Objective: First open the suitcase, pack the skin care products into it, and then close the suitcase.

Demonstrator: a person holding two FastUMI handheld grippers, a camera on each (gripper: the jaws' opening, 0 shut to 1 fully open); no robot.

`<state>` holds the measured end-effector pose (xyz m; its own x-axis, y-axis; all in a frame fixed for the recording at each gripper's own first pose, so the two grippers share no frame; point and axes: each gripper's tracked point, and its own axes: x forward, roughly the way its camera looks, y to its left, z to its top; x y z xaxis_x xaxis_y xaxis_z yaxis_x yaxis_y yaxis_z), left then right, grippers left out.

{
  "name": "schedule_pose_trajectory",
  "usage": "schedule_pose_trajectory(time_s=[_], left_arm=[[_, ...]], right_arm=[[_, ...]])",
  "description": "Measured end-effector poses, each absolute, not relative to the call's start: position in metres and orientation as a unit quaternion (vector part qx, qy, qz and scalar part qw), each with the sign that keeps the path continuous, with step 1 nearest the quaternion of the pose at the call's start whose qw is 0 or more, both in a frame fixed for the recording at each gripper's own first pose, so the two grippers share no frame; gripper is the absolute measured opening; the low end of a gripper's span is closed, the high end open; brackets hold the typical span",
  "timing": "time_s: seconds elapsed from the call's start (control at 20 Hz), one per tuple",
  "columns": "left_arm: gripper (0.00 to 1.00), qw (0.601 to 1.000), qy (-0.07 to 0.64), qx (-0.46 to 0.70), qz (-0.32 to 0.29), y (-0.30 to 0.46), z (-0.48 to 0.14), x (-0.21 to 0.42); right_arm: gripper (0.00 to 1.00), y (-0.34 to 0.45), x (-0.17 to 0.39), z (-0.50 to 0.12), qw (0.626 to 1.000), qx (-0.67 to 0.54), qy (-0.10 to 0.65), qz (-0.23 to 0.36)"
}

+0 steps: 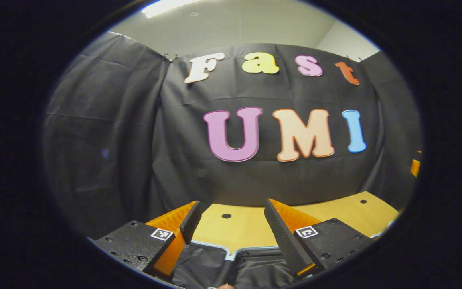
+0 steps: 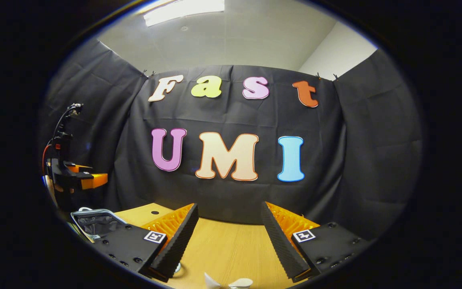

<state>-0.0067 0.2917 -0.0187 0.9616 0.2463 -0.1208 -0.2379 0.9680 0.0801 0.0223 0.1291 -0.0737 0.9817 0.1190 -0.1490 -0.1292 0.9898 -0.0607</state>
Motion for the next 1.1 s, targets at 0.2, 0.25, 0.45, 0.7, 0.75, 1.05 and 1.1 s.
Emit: schedule_pose_trajectory(time_s=[0.2, 0.25, 0.45, 0.7, 0.75, 1.05, 1.1], left_arm=[[0.94, 0.994, 0.069, 0.017, 0.084, 0.232, -0.020, -0.010], [0.94, 0.995, 0.069, 0.013, 0.077, 0.219, -0.021, -0.010], [0.95, 0.997, 0.062, 0.018, 0.050, 0.174, -0.017, -0.015], [0.94, 0.996, 0.090, -0.006, -0.024, 0.096, -0.048, -0.022], [0.95, 0.994, 0.102, -0.010, -0.038, 0.082, -0.059, -0.023], [0.95, 0.983, 0.157, -0.020, -0.088, 0.009, -0.141, -0.014], [0.95, 0.982, 0.164, -0.023, -0.091, 0.002, -0.149, -0.014]], right_arm=[[1.00, 0.108, 0.018, -0.068, 0.995, -0.030, 0.068, 0.061], [1.00, 0.104, 0.017, -0.067, 0.996, -0.030, 0.066, 0.059], [0.98, 0.087, 0.014, -0.064, 0.996, -0.021, 0.063, 0.052], [0.98, 0.072, 0.006, -0.059, 0.997, -0.019, 0.060, 0.051], [0.98, 0.069, 0.004, -0.058, 0.997, -0.021, 0.059, 0.051], [0.98, 0.039, -0.006, -0.057, 0.997, -0.036, 0.062, 0.036], [0.98, 0.034, -0.008, -0.057, 0.997, -0.039, 0.064, 0.032]])
